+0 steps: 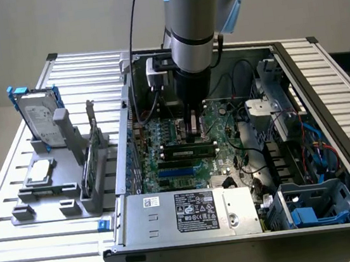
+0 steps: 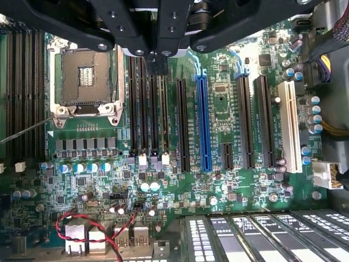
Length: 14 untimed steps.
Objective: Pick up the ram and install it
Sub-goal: 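Press down the ram until it locks into place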
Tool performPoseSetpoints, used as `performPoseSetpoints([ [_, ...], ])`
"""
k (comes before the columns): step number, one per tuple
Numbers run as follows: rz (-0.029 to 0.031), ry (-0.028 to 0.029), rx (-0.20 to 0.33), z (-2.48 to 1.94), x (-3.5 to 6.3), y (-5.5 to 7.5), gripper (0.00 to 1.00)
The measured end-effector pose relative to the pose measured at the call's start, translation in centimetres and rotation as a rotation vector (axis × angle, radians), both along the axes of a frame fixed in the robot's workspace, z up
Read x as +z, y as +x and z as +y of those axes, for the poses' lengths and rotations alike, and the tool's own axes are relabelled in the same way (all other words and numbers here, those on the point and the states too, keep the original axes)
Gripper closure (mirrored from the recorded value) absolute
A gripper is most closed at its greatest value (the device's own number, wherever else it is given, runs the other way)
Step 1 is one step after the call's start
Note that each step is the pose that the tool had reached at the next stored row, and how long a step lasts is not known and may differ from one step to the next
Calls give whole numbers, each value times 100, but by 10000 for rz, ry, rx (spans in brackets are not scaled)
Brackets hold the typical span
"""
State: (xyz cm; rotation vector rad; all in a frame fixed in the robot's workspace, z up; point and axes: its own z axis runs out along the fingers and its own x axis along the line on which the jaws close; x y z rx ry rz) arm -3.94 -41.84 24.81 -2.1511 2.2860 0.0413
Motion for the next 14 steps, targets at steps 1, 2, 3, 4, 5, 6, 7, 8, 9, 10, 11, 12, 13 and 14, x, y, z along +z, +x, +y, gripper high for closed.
performPoseSetpoints([
  [1,-1,3,0,3,-18,0,89],
  [2,-1,3,0,8,-36,0,89],
  [3,-1,4,-2,15,-55,-1,89],
  [4,-1,5,-2,23,-70,-1,89],
  [5,-2,6,-1,33,-83,-1,89],
  [6,-4,7,-1,41,-94,-1,89],
  [7,-6,8,-1,47,-103,0,89],
  [8,-8,10,1,49,-108,0,89],
  [9,-8,11,1,49,-112,0,89],
  [10,-10,11,0,49,-117,-1,89],
  [11,-10,8,-1,49,-119,-1,89],
  [12,-12,9,0,49,-124,-1,89],
  [13,-14,10,0,50,-130,-1,89],
  [14,-15,9,-1,49,-136,-1,89],
])
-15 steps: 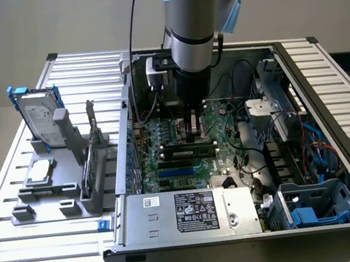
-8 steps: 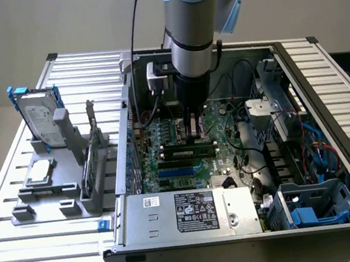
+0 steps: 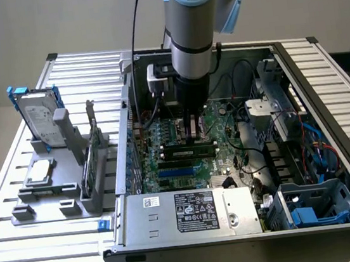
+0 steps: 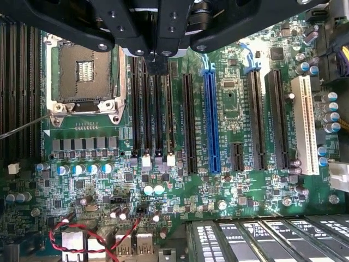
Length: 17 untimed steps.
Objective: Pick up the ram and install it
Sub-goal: 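Press down the ram until it locks into place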
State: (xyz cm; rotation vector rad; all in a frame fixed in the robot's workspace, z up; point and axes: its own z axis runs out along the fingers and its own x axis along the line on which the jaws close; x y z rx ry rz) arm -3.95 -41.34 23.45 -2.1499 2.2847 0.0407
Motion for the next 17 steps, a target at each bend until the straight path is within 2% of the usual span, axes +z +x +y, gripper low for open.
performPoseSetpoints([
  [17,-1,-3,-1,2,-104,0,89],
])
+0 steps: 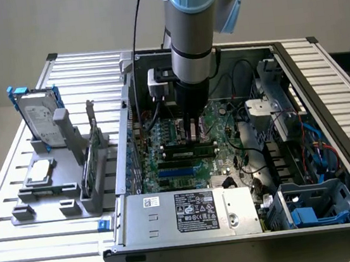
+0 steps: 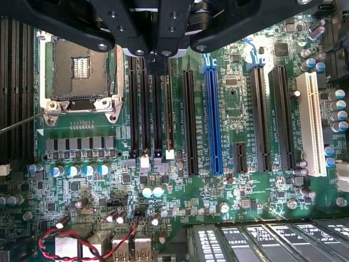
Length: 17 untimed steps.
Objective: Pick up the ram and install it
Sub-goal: 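Press down the ram until it locks into place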
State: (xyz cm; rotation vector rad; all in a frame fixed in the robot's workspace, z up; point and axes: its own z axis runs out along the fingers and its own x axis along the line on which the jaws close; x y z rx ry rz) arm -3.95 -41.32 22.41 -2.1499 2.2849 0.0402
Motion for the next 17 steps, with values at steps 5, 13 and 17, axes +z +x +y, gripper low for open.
performPoseSetpoints([
  [5,3,5,1,0,129,0,89],
  [13,8,2,1,0,410,0,89],
  [17,14,4,1,0,431,0,89],
])
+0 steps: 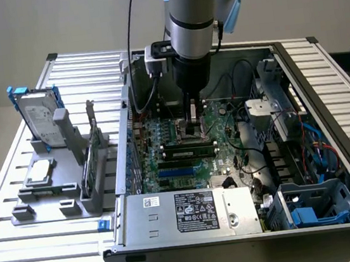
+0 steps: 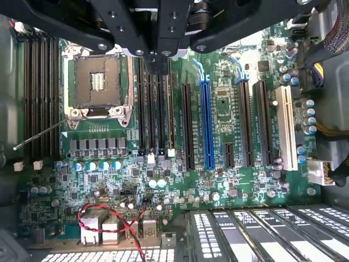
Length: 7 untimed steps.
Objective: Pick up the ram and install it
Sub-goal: 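Press down the ram until it locks into place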
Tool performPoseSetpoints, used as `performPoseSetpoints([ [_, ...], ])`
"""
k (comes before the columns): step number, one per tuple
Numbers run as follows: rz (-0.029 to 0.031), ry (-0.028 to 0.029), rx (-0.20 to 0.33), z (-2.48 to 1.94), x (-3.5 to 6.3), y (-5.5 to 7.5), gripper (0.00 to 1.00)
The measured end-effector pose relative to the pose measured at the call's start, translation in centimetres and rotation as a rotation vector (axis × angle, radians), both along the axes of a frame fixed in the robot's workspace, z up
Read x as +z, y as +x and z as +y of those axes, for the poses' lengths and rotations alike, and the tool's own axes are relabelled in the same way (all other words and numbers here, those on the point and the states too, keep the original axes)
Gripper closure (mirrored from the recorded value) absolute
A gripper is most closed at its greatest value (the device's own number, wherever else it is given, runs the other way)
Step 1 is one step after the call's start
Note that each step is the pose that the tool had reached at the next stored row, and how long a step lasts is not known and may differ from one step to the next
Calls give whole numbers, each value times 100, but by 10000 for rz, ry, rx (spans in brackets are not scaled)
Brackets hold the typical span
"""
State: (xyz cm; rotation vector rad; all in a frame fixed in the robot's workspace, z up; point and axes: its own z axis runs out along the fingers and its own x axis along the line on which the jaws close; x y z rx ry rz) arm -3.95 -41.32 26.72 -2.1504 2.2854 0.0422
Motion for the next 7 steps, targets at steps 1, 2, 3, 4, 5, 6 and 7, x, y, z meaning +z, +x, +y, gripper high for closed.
performPoseSetpoints([
  [1,0,0,0,0,0,0,89],
  [2,0,0,0,0,0,0,89],
  [3,0,0,0,0,0,0,89],
  [4,0,-1,0,0,0,0,89],
  [5,0,0,0,0,0,0,89],
  [6,0,-1,0,0,1,0,89],
  [7,0,0,0,0,0,0,89],
])
